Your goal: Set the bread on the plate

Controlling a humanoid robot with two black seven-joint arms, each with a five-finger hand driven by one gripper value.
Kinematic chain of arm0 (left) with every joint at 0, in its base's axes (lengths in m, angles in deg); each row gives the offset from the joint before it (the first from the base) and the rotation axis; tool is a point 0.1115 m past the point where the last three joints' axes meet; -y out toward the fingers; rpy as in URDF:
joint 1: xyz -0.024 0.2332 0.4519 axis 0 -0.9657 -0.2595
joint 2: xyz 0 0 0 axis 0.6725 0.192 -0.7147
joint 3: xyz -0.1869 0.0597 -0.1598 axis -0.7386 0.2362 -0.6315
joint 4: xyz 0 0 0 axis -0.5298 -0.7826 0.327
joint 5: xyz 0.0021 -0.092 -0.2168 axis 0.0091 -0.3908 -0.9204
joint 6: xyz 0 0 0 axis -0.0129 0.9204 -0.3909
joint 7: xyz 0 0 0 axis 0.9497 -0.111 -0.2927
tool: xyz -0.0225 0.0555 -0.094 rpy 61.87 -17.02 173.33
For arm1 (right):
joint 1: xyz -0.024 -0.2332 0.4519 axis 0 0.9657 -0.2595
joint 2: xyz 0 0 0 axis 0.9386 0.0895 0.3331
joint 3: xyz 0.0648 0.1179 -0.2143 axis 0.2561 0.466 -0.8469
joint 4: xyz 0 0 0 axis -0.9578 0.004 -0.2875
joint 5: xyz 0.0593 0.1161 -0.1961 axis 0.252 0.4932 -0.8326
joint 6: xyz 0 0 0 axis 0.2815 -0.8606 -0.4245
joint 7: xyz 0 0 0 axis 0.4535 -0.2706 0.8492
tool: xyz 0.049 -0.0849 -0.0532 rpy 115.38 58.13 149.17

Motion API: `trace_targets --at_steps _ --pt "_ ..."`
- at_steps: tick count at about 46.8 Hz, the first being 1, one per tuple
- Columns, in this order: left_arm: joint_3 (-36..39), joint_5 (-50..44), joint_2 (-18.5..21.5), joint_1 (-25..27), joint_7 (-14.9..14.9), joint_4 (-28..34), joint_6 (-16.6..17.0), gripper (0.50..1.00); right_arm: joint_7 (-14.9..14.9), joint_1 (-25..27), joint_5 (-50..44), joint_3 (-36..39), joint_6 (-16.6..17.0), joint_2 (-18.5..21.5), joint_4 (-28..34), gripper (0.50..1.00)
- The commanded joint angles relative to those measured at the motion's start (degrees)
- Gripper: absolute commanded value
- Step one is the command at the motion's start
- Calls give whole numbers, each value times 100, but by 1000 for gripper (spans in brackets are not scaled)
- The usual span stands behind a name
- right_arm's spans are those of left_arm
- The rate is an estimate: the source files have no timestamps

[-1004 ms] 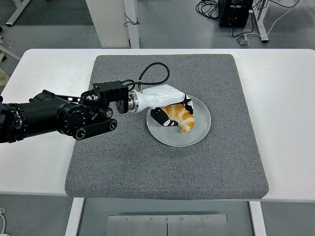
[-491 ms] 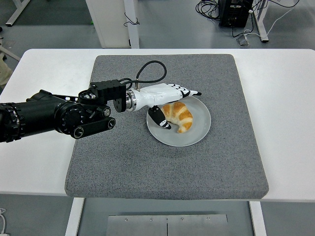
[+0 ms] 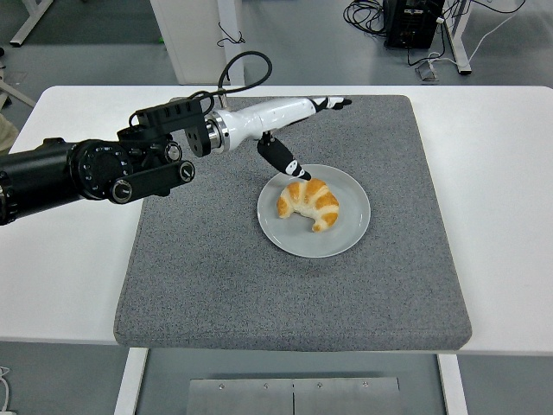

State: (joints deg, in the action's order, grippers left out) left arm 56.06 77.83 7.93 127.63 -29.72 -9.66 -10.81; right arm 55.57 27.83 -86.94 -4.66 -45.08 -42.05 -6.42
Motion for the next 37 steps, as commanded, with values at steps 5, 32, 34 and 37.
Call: trace_targets --at_steps 5,32,34,37 --pt "-458 -484 210 44 -3 -9 -214 978 3 0 0 0 0 0 2 1000" --pt "-1627 -2391 210 -219 6 -835 -539 978 -6 0 0 0 0 0 -7 1000" --pt "-1724 -2558 192 -272 6 -984 -592 980 -6 0 0 0 0 0 -6 1000" --pt "-1829 -2743 52 -325 6 -1265 -697 978 3 0 0 0 0 0 2 1000"
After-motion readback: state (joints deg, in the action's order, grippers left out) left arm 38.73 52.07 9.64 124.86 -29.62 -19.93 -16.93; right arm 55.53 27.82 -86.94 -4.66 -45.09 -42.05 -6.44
